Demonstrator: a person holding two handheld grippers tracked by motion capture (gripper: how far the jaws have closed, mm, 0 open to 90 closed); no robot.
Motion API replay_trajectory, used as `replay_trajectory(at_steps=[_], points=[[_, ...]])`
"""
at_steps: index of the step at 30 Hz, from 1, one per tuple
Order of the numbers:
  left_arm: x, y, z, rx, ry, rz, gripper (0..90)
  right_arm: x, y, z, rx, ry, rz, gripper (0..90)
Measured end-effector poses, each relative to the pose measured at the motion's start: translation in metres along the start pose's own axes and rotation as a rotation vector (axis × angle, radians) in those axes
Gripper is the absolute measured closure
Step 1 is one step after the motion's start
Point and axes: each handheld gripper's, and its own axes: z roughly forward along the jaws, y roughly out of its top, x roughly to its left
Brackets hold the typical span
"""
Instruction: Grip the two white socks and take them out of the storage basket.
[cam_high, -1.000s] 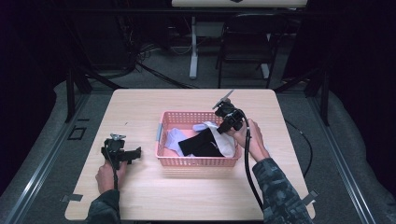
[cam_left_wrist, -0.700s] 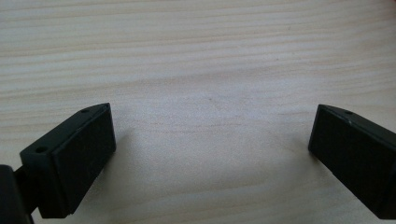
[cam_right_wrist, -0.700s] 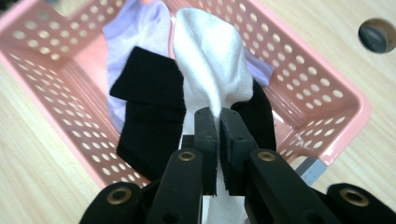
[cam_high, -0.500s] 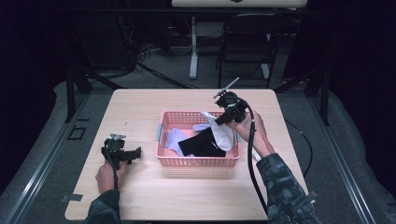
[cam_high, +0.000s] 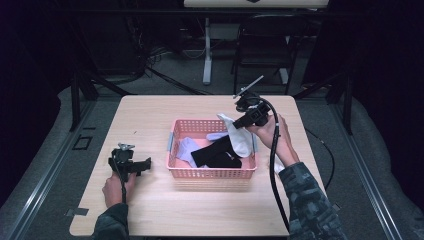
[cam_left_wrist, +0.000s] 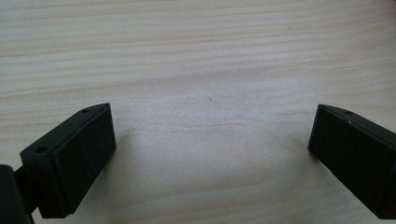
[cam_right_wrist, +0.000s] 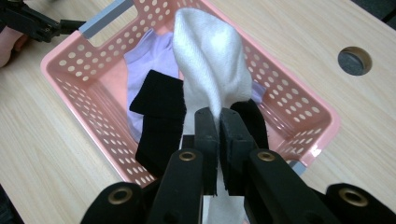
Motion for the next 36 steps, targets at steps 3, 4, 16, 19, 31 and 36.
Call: replay_trajectory(at_steps=[3, 4, 16, 19, 31, 36], points=[[0.000, 0.000, 0.000, 0.000, 0.000, 0.000, 0.8, -0.001, -0.001, -0.009, -0.006, -0.007, 0.005, 86.7], [0.000, 0.000, 0.000, 0.000, 0.000, 0.000, 0.8, -0.001, -0.002, -0.012, -0.010, -0.012, 0.004, 86.8], [0.000, 0.000, 0.000, 0.000, 0.000, 0.000, 0.7, -0.013, -0.020, -0.042, -0.031, -0.060, 0.021, 86.7], [0.000, 0.000, 0.000, 0.000, 0.000, 0.000, 0.7, -0.020, -0.029, -0.050, -0.038, -0.073, 0.035, 86.7], [0.000, 0.000, 0.000, 0.000, 0.000, 0.000, 0.7, -0.051, -0.068, -0.061, -0.034, -0.106, 0.121, 86.7], [0.000, 0.000, 0.000, 0.000, 0.000, 0.000, 0.7, -0.060, -0.080, -0.061, -0.025, -0.116, 0.146, 86.7]])
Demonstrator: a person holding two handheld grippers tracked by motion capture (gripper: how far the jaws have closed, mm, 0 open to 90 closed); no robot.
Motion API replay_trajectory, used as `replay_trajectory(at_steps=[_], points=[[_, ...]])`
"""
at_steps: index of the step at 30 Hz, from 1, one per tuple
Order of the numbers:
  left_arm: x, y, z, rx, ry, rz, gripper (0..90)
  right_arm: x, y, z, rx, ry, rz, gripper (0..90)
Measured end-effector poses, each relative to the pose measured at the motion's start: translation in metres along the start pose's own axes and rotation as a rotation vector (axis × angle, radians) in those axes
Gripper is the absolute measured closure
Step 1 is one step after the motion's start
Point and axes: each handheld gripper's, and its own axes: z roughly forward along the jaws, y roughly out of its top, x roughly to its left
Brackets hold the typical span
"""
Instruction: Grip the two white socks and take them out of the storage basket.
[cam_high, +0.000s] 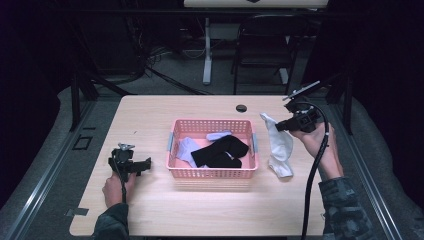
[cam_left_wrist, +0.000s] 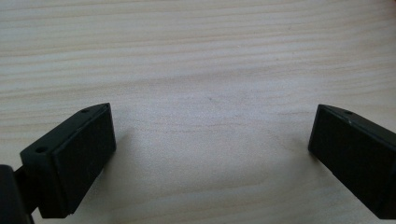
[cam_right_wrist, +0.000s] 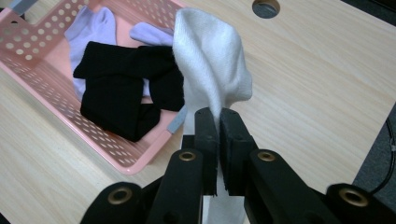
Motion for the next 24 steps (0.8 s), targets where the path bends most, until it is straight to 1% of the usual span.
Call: replay_trajectory(at_steps=[5, 6, 7, 8, 9, 12, 13, 16, 17, 18, 20, 21, 23, 24], points=[[0.000, 0.000, 0.000, 0.000, 0.000, 0.000, 0.7, -0.009, -0.009, 0.001, 0.001, -0.007, 0.027, 86.7], [0.000, 0.000, 0.000, 0.000, 0.000, 0.000, 0.7, -0.011, -0.011, 0.001, 0.015, -0.011, 0.024, 86.7], [0.000, 0.000, 0.000, 0.000, 0.000, 0.000, 0.7, -0.012, -0.013, 0.002, 0.012, -0.008, 0.032, 86.7], [0.000, 0.000, 0.000, 0.000, 0.000, 0.000, 0.7, -0.015, -0.014, 0.003, 0.021, -0.014, 0.030, 86.7], [0.000, 0.000, 0.000, 0.000, 0.000, 0.000, 0.7, -0.016, -0.016, 0.005, 0.018, -0.018, 0.041, 86.7], [0.000, 0.000, 0.000, 0.000, 0.001, 0.000, 0.7, -0.021, -0.021, 0.009, 0.031, -0.022, 0.047, 86.7], [0.000, 0.000, 0.000, -0.001, 0.001, 0.000, 0.7, -0.022, -0.023, 0.011, 0.027, -0.025, 0.059, 86.6], [0.000, 0.000, 0.000, 0.000, 0.001, 0.000, 0.7, -0.027, -0.028, 0.018, 0.045, -0.023, 0.069, 86.6], [0.000, 0.000, 0.000, 0.000, 0.002, 0.000, 0.7, -0.028, -0.030, 0.021, 0.048, -0.016, 0.080, 86.6], [0.000, 0.000, 0.000, 0.000, 0.002, 0.000, 0.6, -0.030, -0.031, 0.025, 0.054, -0.022, 0.086, 86.6], [0.000, 0.000, 0.000, 0.000, 0.001, 0.000, 0.6, -0.034, -0.034, 0.032, 0.081, -0.026, 0.095, 86.5], [0.000, 0.000, 0.000, 0.000, 0.001, 0.000, 0.7, -0.036, -0.036, 0.037, 0.075, -0.018, 0.110, 86.5], [0.000, 0.000, 0.000, 0.000, 0.001, 0.000, 0.6, -0.040, -0.038, 0.046, 0.107, -0.023, 0.117, 86.4], [0.000, 0.000, 0.000, 0.000, 0.001, -0.001, 0.6, -0.041, -0.040, 0.051, 0.110, -0.024, 0.123, 86.4]])
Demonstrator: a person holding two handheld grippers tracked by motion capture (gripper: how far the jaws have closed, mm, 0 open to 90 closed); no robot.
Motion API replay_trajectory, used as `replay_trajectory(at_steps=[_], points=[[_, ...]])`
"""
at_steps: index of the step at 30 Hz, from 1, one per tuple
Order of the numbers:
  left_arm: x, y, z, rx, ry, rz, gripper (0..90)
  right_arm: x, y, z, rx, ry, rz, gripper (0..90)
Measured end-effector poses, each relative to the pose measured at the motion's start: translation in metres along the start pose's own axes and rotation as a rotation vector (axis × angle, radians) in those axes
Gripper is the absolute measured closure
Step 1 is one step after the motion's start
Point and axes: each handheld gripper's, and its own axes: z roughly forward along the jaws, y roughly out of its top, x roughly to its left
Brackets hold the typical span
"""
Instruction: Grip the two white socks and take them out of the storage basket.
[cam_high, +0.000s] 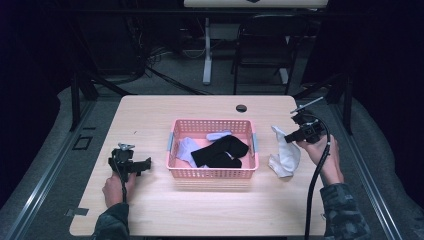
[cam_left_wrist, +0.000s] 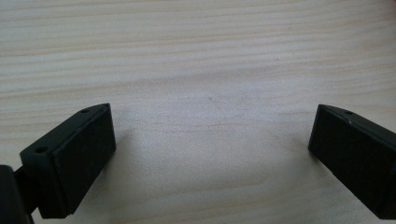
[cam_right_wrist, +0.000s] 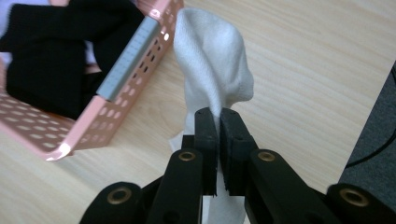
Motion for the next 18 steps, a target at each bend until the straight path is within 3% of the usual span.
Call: replay_trajectory(at_steps=[5, 9, 12, 14, 16, 18], points=[[0.000, 0.000, 0.000, 0.000, 0.000, 0.000, 0.7, -0.004, 0.000, 0.031, 0.061, -0.013, 0.011, 86.3], [0.000, 0.000, 0.000, 0.000, 0.000, 0.000, 0.7, -0.007, -0.002, 0.054, 0.083, -0.050, 0.038, 86.0], [0.000, 0.000, 0.000, 0.000, 0.000, 0.000, 0.6, -0.011, -0.003, 0.065, 0.091, -0.048, 0.057, 85.2], [0.000, 0.000, 0.000, 0.000, 0.000, 0.000, 0.7, -0.013, -0.003, 0.069, 0.083, -0.044, 0.071, 80.3], [0.000, 0.000, 0.000, 0.000, 0.000, 0.000, 0.6, -0.014, -0.004, 0.070, 0.067, -0.049, 0.089, 68.1], [0.000, 0.000, 0.000, 0.000, 0.000, 0.000, 0.6, -0.015, -0.004, 0.066, 0.061, -0.047, 0.086, 61.5]])
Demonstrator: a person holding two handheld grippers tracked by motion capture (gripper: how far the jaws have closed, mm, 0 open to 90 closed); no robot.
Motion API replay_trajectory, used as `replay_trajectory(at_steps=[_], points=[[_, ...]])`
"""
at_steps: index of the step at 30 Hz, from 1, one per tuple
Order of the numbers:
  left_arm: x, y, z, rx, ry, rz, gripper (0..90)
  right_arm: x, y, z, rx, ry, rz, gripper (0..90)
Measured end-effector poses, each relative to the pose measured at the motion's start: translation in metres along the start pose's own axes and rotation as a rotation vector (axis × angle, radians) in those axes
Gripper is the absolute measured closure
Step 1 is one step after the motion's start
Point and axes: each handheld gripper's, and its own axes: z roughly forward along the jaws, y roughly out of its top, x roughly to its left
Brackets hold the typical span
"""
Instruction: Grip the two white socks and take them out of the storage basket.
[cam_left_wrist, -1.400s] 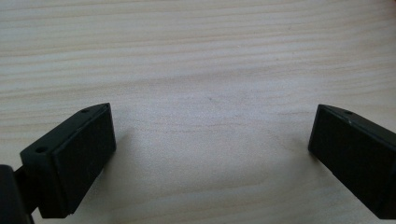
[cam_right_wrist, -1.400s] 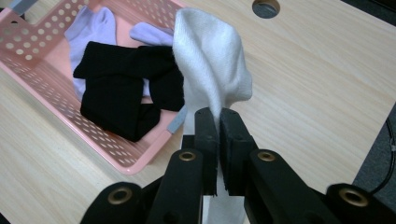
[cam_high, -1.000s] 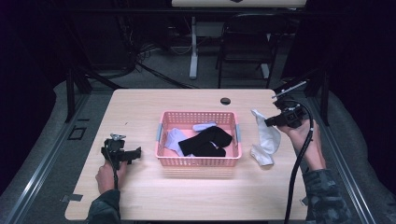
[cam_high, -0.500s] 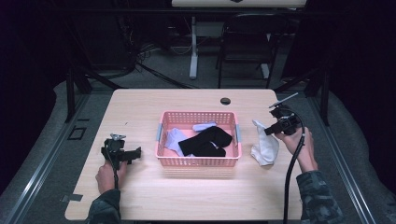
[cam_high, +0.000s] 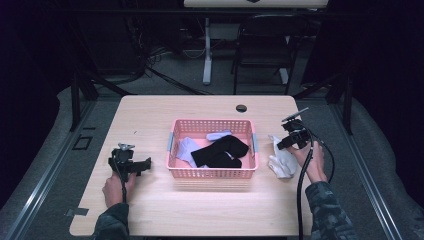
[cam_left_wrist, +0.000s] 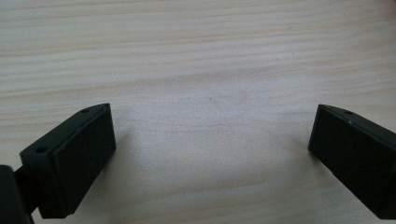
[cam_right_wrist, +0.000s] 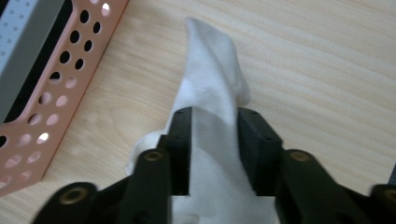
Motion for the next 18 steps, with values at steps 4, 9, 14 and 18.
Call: replay_trajectory(at_steps=[4, 9, 14, 18], points=[[0.000, 0.000, 0.000, 0.000, 0.000, 0.000, 0.7, 0.002, -0.004, -0.017, -0.049, 0.015, -0.019, 43.4], [0.000, 0.000, 0.000, 0.000, 0.000, 0.000, 0.7, 0.010, -0.012, -0.043, -0.128, 0.029, -0.047, 26.1], [0.000, 0.000, 0.000, 0.000, 0.000, 0.000, 0.7, 0.017, -0.021, -0.062, -0.168, 0.039, -0.069, 17.4], [0.000, 0.000, 0.000, 0.000, 0.000, 0.000, 0.6, 0.019, -0.033, -0.072, -0.188, 0.041, -0.085, 14.2]])
